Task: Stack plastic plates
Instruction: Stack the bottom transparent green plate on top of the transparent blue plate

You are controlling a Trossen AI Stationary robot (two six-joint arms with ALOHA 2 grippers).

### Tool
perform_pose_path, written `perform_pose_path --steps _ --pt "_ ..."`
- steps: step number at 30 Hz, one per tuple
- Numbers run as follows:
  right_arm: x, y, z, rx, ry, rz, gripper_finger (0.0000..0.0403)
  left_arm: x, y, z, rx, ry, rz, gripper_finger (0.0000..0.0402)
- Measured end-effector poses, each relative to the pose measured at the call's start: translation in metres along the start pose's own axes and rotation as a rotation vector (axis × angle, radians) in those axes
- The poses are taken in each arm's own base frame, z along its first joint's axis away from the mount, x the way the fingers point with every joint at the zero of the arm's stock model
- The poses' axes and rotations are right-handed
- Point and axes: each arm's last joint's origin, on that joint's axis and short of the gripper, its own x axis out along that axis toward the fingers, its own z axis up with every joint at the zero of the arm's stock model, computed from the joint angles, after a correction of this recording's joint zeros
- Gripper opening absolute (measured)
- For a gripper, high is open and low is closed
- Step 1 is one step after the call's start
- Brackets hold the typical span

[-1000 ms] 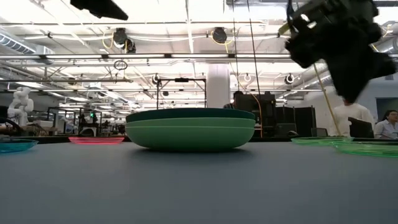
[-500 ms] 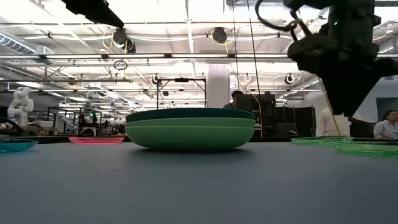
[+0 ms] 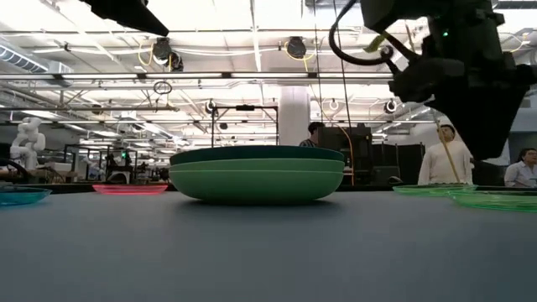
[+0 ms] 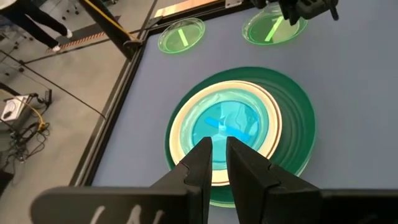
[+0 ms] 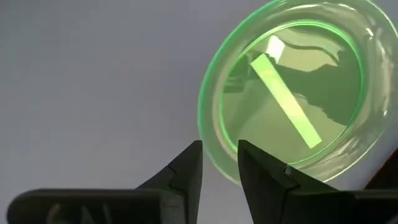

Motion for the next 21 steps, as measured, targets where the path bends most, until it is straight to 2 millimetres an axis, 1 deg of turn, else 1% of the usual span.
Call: perform_pose_path --steps 3,8,13,21 --pt "-0.002 0.007 0.001 -0.016 -0.002 0.008 0.0098 0.0 0.0 0.0 0.013 0.0 0.0 0.0056" --pt "0.008 0.017 0.001 -0.053 0.05 0.016 0.0098 0.0 0.0 0.0 0.017 0.0 0.001 0.0056" --pt "0.017 0.021 0.001 -0.055 0.106 -0.017 0.0098 0.0 0.0 0.0 0.017 0.001 0.0 0.0056" --pt "0.028 0.025 0.002 -0.063 0.106 -0.061 0.0098 0.0 0.0 0.0 0.017 0.002 0.0 0.0056"
